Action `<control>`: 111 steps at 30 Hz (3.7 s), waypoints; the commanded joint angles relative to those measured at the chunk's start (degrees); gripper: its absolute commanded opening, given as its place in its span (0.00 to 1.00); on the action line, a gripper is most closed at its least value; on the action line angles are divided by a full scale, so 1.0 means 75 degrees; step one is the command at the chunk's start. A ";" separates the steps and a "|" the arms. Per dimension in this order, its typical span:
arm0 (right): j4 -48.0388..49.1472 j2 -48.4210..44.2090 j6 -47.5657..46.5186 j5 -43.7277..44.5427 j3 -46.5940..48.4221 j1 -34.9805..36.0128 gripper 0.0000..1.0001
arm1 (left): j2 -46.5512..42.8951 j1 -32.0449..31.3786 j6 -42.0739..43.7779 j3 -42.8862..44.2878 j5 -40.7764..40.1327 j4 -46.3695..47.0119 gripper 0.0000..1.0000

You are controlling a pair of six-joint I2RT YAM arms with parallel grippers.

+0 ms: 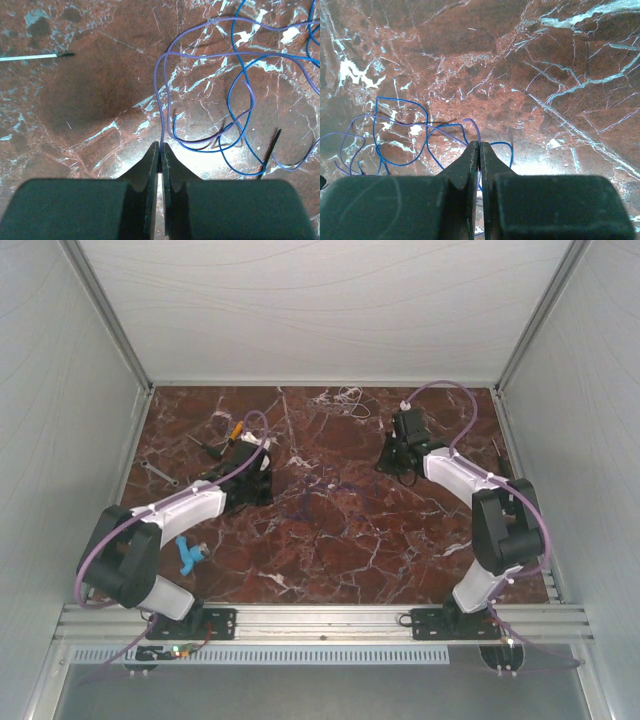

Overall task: Zip-tie the wires
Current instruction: Straighten the cable at the center of the board, then pick up the cable at the center of the board.

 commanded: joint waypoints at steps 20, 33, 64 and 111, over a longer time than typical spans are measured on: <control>0.0049 0.0495 -0.0232 0.0640 0.0245 0.0053 0.08 | 0.0195 -0.0468 -0.0364 -0.0280 0.0072 0.0183 0.04; -0.0120 0.0044 -0.0280 0.1027 0.0149 0.0039 0.25 | -0.0076 -0.0570 -0.0412 -0.0225 -0.0100 -0.0228 0.24; 0.0630 -0.1707 -0.0866 0.0938 -0.0327 0.0115 0.63 | -0.2738 -0.0570 0.1812 0.0821 -0.1455 -0.1538 0.98; 0.2294 0.5948 0.4092 -0.1146 0.5574 -0.1156 0.56 | -0.3413 -0.0328 0.2318 -0.0678 -0.1003 -0.0244 0.97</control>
